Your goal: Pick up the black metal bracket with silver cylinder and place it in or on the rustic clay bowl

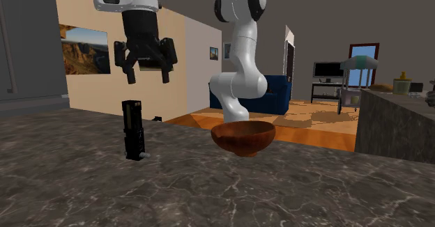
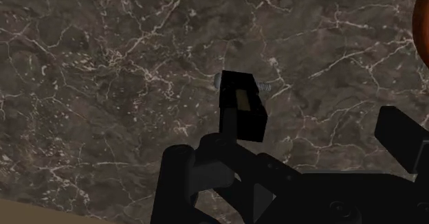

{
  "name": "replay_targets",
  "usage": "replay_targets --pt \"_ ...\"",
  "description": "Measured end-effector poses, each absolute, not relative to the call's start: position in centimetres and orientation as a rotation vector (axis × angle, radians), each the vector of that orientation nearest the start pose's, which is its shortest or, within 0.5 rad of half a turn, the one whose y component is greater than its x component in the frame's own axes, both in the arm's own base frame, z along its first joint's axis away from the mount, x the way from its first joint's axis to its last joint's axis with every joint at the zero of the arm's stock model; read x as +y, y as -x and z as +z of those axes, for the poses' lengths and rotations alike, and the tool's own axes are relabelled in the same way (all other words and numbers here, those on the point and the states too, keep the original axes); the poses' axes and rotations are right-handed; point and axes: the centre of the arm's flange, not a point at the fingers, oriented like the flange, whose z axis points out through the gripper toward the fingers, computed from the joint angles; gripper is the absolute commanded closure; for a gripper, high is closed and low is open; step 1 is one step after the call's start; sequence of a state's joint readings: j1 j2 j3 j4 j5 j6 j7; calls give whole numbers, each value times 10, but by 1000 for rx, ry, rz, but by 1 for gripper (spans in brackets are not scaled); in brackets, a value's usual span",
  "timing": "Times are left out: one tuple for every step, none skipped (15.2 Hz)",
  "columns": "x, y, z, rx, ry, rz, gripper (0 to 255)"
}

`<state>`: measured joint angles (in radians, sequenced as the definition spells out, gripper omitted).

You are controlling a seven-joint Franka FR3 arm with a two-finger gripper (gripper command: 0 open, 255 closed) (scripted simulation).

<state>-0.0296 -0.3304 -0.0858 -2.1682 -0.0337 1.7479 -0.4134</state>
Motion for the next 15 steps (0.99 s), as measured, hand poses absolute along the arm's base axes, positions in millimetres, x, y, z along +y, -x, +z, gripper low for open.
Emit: replay_targets --pt "-64 -452 511 -507 3082 166 0" --pt "-71 -461 502 -531 3082 192 0" --pt "-78 -469 495 -552 3081 216 0" --pt "-80 -476 490 -562 3081 228 0" --pt "-81 -479 484 -569 3080 235 0" --pt "-81 -479 477 -572 3080 238 0" --pt "-81 -478 473 -574 3080 239 0" --pt "-81 -478 468 -574 3080 240 0" --pt "-82 -477 464 -575 3080 240 0" --pt "-83 -477 458 -575 3080 240 0" --pt "-82 -476 454 -575 3080 241 0" --pt "-82 -476 451 -575 3080 241 0" --pt "-82 -476 450 -575 3080 240 0" --pt "-82 -475 449 -575 3080 240 0" --pt "-82 -475 449 -575 3080 240 0"
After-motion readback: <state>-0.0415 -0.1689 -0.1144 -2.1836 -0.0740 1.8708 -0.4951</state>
